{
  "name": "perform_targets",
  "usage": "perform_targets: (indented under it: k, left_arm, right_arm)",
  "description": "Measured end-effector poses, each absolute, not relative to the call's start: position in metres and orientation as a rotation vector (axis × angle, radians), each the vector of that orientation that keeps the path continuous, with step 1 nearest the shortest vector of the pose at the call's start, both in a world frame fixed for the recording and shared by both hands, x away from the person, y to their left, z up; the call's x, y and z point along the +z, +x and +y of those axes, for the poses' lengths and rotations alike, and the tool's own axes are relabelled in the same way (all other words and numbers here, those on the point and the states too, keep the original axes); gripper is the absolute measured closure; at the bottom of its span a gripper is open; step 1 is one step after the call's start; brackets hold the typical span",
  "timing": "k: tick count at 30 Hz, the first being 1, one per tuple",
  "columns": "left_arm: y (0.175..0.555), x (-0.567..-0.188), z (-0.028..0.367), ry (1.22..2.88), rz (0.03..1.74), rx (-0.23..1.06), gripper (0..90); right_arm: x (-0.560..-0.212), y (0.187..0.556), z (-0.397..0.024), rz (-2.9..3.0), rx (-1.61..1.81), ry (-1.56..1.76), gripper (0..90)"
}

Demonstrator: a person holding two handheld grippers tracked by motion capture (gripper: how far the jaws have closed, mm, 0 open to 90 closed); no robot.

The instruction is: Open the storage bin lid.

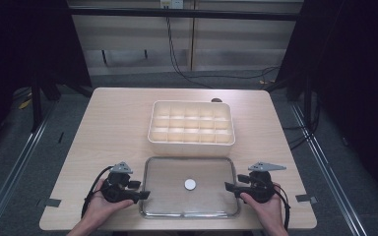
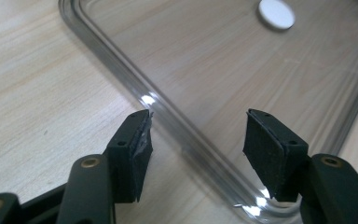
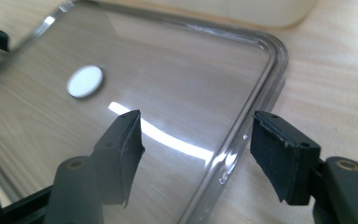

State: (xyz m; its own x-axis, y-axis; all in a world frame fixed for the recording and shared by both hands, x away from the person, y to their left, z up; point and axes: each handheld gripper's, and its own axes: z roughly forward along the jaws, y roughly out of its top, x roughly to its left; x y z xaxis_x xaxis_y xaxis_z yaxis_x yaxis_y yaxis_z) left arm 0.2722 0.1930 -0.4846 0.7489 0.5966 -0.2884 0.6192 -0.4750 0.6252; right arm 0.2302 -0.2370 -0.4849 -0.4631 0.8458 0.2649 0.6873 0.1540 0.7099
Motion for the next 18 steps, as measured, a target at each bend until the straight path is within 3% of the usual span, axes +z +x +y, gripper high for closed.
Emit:
perform_targets:
  k: [9,18]
  left_arm:
    - [0.261,-0.469,0.209,2.136,0.843,0.097,34.3]
    - [0.250,-0.459,0.232,2.028,0.908,0.203,30.4]
  right_arm:
    - [-0.469,0.218,-0.243,2.177,1.335,1.396,26.4]
    - [-0.455,0.203,-0.274,2.034,1.389,1.399,21.2]
